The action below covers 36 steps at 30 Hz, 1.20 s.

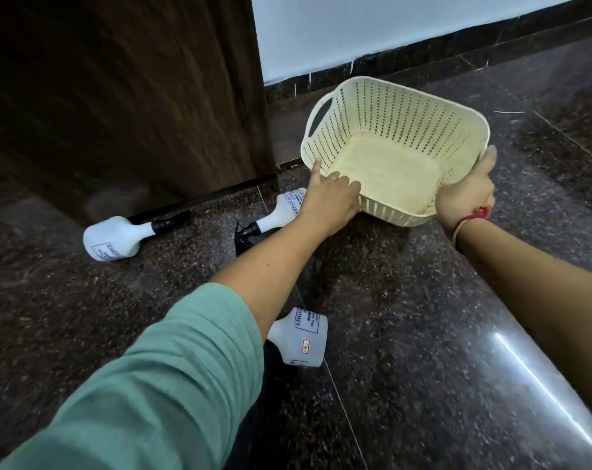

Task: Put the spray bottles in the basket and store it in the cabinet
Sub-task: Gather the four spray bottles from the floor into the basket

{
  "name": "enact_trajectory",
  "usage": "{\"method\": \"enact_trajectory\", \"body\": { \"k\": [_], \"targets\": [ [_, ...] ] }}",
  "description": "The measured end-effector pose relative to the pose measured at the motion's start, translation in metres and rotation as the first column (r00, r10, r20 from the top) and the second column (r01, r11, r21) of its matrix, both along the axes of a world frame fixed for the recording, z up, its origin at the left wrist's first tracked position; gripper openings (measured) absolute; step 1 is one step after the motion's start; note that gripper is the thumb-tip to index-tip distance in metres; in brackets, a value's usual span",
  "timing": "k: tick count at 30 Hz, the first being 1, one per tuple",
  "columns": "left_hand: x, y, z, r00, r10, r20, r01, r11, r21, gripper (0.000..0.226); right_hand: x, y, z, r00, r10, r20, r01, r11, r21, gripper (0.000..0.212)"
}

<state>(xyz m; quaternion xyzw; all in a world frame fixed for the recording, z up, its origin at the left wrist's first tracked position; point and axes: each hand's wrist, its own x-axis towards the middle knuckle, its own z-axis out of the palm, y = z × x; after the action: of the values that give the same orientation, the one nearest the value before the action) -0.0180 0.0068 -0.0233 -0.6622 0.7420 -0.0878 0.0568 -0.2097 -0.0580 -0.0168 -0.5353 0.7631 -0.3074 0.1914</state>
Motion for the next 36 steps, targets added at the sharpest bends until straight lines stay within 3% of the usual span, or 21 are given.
{"method": "enact_trajectory", "body": {
  "k": [8,12,21,26,36],
  "targets": [
    [0.049,0.022,0.029,0.972,-0.164,0.167,0.187,0.974,-0.129,0.047,0.033,0.002,0.03,0.969,0.246,-0.03,-0.248,0.96,-0.13,0.064],
    [0.093,0.078,0.045,0.976,-0.101,0.191,0.12,0.988,-0.094,0.053,0.082,0.03,0.033,0.886,0.464,-0.011,-0.463,0.882,-0.09,0.059],
    [0.169,0.217,0.053,0.983,0.017,0.184,-0.031,0.997,0.072,0.054,0.186,0.117,0.015,0.666,0.741,0.088,-0.742,0.67,-0.027,0.057],
    [0.17,0.255,0.031,0.984,0.012,0.18,-0.039,0.989,0.144,0.05,0.199,0.147,-0.011,0.6,0.79,0.127,-0.798,0.602,0.023,0.057],
    [0.163,0.278,-0.019,0.99,0.017,0.137,-0.043,0.981,0.187,0.053,0.2,0.165,-0.047,0.543,0.839,0.043,-0.839,0.54,0.064,0.053]
  ]
}}
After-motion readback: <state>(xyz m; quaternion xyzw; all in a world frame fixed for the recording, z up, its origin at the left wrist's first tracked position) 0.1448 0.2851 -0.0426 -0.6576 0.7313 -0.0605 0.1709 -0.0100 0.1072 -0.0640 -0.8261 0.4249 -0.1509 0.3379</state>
